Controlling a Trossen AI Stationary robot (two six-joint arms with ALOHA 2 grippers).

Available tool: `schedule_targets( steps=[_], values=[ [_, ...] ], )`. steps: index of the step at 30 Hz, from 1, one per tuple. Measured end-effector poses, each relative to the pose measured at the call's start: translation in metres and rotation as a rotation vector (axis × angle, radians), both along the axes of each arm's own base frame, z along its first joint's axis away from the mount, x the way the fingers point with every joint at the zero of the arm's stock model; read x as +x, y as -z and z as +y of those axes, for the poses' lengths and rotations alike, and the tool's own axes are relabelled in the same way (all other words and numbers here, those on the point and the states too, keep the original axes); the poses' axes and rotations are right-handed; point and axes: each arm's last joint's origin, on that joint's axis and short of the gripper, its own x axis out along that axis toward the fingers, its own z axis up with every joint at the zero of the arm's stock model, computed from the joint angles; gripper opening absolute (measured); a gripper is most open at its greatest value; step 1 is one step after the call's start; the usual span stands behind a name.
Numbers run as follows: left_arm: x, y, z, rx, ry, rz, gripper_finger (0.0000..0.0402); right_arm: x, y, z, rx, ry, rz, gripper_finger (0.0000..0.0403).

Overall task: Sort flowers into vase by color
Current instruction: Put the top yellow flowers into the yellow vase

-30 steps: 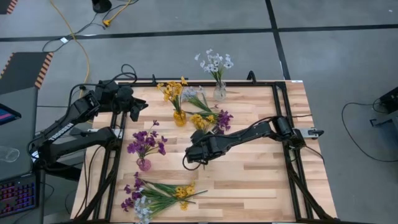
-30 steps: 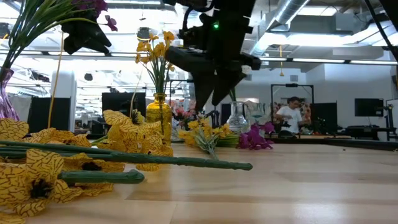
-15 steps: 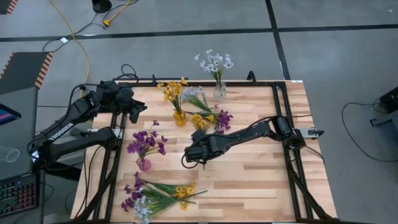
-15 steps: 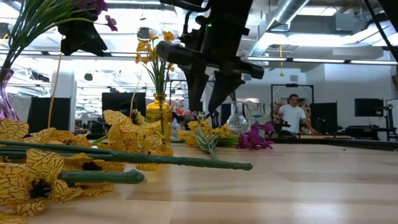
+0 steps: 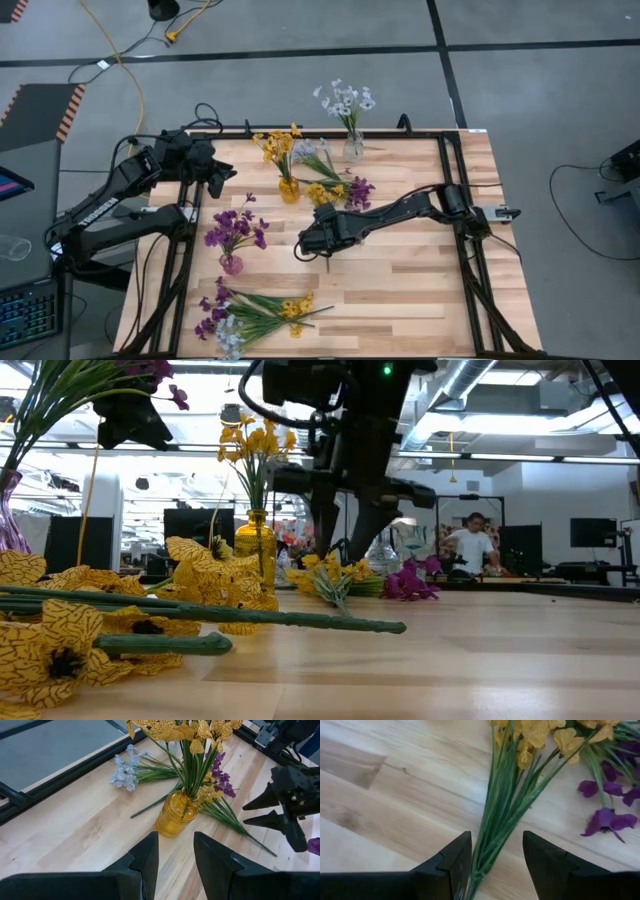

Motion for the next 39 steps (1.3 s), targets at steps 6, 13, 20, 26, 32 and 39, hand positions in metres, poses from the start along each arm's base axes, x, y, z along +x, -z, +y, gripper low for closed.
schedule_targets(
  steps=[6,13,20,26,32,39],
  values=[
    [0.0,0.0,0.0,0.0,0.0,0.0,0.011,-0.001,0.013,-0.001,0.012,0.028,-0.032,0.0203],
    [0.0,0.0,0.0,0.007,0.005,0.003,0.011,0.0,0.016,-0.004,0.021,0.057,-0.064,0.0203],
    [0.0,0.0,0.0,0.01,0.009,0.007,0.011,0.005,0.032,-0.003,0.015,0.058,-0.055,0.0203],
    [0.0,0.0,0.0,0.01,0.009,0.007,0.011,0.009,0.05,-0.006,0.015,0.065,-0.03,0.0203],
    [0.0,0.0,0.0,0.01,0.009,0.007,0.011,0.01,0.053,-0.006,0.014,0.079,-0.031,0.0201],
    [0.0,0.0,0.0,0.009,0.009,0.007,0.011,0.009,0.053,-0.007,0.009,0.061,-0.016,0.013]
  ],
)
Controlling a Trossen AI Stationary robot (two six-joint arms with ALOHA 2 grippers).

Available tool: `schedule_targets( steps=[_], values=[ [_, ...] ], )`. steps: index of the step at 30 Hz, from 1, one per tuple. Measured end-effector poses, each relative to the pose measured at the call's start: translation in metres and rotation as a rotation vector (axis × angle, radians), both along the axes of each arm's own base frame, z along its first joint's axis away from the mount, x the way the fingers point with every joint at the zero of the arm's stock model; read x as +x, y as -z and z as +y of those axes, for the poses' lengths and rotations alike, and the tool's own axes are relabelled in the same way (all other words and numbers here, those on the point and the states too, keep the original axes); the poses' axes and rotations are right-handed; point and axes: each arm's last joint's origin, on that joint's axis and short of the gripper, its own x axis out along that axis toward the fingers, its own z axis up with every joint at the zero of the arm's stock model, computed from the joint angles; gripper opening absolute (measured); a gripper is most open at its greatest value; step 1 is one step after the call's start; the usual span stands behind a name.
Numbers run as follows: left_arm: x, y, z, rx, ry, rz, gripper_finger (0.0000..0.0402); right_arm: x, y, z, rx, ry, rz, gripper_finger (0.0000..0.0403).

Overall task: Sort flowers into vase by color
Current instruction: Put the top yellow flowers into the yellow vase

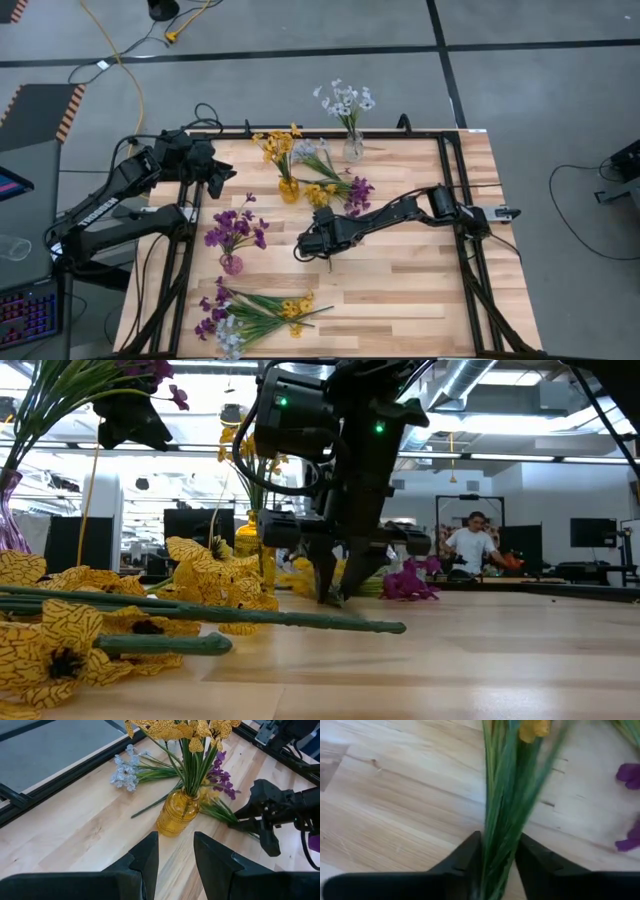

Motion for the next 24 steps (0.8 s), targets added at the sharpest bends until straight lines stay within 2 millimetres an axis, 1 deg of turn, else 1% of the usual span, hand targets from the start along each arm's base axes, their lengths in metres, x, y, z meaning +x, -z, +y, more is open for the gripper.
schedule_targets(
  steps=[3,6,9,12,15,19,24],
  values=[
    [0.0,0.0,0.0,0.0,0.0,0.0,0.011,0.0,0.0,0.001,-0.004,-0.013,0.006,0.0079],
    [0.0,0.0,0.0,0.0,0.0,0.0,0.011,-0.001,-0.002,0.004,-0.019,-0.051,0.016,0.0038],
    [-0.001,-0.001,-0.001,0.006,0.0,-0.008,0.011,-0.003,-0.003,0.009,-0.049,-0.062,0.02,0.0037],
    [-0.004,-0.004,-0.003,0.033,0.0,-0.039,0.011,-0.005,-0.009,0.014,-0.061,-0.092,0.027,0.0037],
    [-0.008,-0.008,-0.006,0.075,0.01,-0.066,0.011,-0.009,-0.025,0.017,-0.089,-0.105,0.008,0.0037],
    [-0.014,-0.011,-0.012,0.119,0.022,-0.088,0.011,-0.015,-0.057,0.023,-0.146,-0.158,-0.046,0.0037],
    [-0.022,-0.015,-0.018,0.148,0.021,-0.121,0.011,-0.031,-0.108,0.029,-0.227,-0.219,-0.131,0.0038]
  ],
)
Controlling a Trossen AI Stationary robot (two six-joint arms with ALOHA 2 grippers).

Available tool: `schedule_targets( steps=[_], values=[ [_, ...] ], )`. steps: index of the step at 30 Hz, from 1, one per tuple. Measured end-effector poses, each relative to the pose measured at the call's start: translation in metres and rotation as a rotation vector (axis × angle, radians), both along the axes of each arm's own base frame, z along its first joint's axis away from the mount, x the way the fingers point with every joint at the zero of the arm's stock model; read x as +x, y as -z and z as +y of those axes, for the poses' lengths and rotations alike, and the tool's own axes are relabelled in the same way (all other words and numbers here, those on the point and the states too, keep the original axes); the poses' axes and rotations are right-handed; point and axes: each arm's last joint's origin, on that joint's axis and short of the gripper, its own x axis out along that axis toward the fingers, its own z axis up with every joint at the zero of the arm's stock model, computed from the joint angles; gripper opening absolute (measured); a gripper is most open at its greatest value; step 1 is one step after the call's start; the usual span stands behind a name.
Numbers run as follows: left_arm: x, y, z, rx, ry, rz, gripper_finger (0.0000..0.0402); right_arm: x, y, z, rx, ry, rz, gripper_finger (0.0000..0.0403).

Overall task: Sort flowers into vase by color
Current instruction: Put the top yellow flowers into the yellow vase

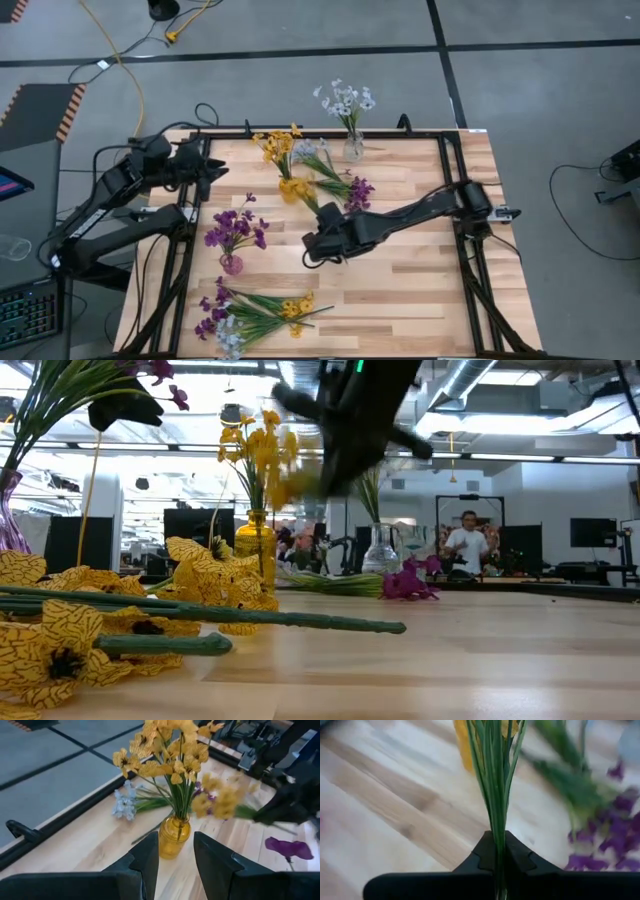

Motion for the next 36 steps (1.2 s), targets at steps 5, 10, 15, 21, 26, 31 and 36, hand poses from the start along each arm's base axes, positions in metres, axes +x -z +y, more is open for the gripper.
schedule_targets(
  steps=[5,10,15,21,26,31,36],
  values=[
    [-0.005,-0.002,-0.005,0.02,0.0,-0.024,0.011,-0.027,-0.052,0.011,-0.139,-0.041,-0.091,0.0039],
    [-0.007,-0.003,-0.006,0.027,0.0,-0.031,0.011,-0.058,-0.095,0.021,-0.319,-0.068,-0.15,0.004],
    [-0.007,-0.003,-0.006,0.027,-0.002,-0.031,0.011,-0.085,-0.097,0.02,-0.436,-0.041,-0.162,0.004],
    [-0.007,-0.002,-0.005,0.034,-0.041,-0.023,0.011,-0.098,-0.059,-0.004,-0.421,0.043,-0.244,0.0039],
    [-0.008,-0.002,-0.004,0.044,-0.081,-0.014,0.011,-0.08,-0.032,-0.033,-0.347,-0.096,-0.387,0.0038],
    [-0.009,-0.002,-0.003,0.057,-0.119,-0.003,0.011,-0.065,-0.037,-0.069,-0.422,-0.427,-0.681,0.0039],
    [-0.009,-0.002,-0.003,0.06,-0.124,-0.001,0.011,-0.064,-0.042,-0.104,-0.574,-0.541,-0.855,0.0039]
  ],
)
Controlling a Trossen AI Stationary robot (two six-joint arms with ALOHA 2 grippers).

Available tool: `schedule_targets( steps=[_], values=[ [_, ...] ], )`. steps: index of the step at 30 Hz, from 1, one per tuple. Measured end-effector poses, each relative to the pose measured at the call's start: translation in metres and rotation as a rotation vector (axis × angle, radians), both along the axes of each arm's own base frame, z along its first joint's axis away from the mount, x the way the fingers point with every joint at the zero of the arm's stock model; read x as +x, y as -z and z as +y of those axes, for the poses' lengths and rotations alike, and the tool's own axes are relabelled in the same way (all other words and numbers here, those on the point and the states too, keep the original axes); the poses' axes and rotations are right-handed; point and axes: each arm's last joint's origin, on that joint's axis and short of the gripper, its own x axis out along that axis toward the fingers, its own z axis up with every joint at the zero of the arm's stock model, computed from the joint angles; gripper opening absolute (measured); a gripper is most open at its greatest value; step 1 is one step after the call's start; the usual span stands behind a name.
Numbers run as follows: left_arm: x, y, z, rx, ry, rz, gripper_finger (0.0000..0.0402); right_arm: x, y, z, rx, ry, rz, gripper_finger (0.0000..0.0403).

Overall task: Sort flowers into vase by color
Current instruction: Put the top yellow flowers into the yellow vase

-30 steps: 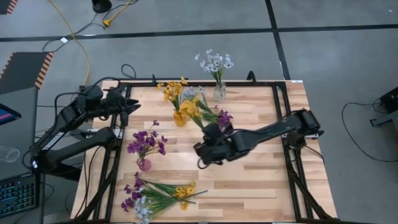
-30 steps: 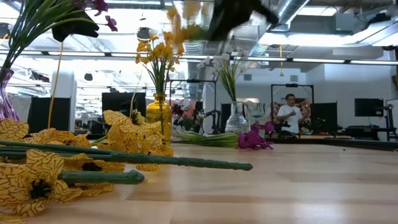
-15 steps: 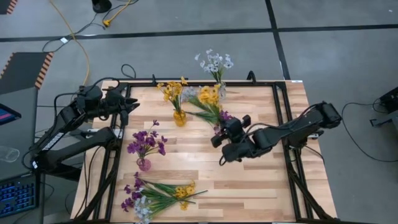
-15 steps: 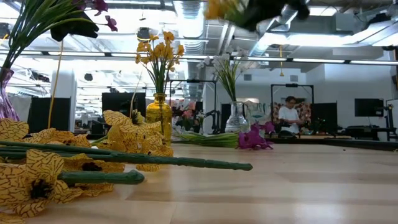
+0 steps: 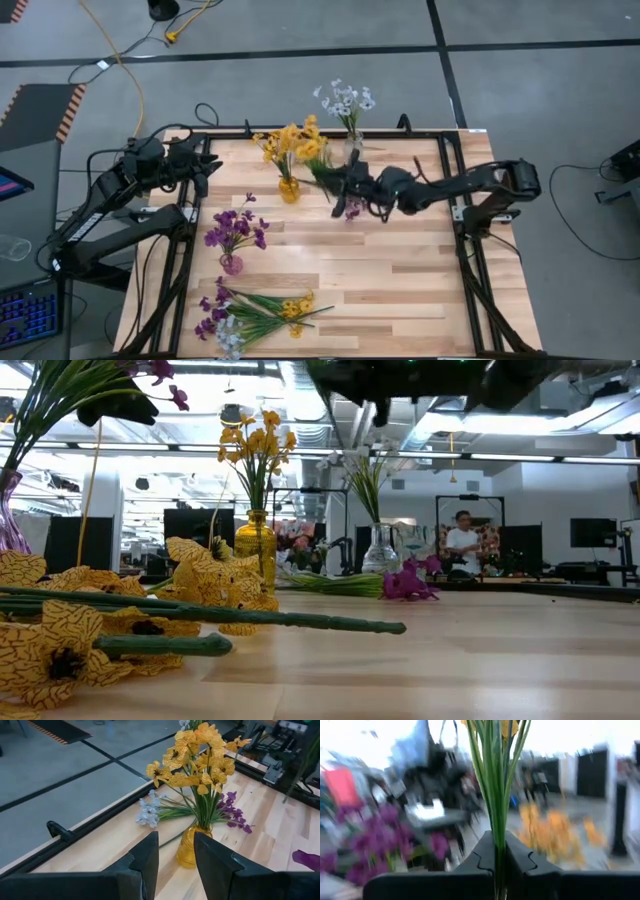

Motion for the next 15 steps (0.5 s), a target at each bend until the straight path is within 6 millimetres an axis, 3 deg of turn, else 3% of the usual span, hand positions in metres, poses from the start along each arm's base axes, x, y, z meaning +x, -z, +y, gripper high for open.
schedule_targets(
  steps=[9,15],
  values=[
    [-0.001,0.0,0.001,0.014,-0.039,0.011,0.011,0.031,0.042,-0.052,-0.198,-0.157,-0.297,0.004],
    [-0.001,0.0,0.002,0.023,-0.069,0.02,0.011,0.067,0.063,-0.079,-0.227,-0.153,-0.296,0.004]
  ],
)
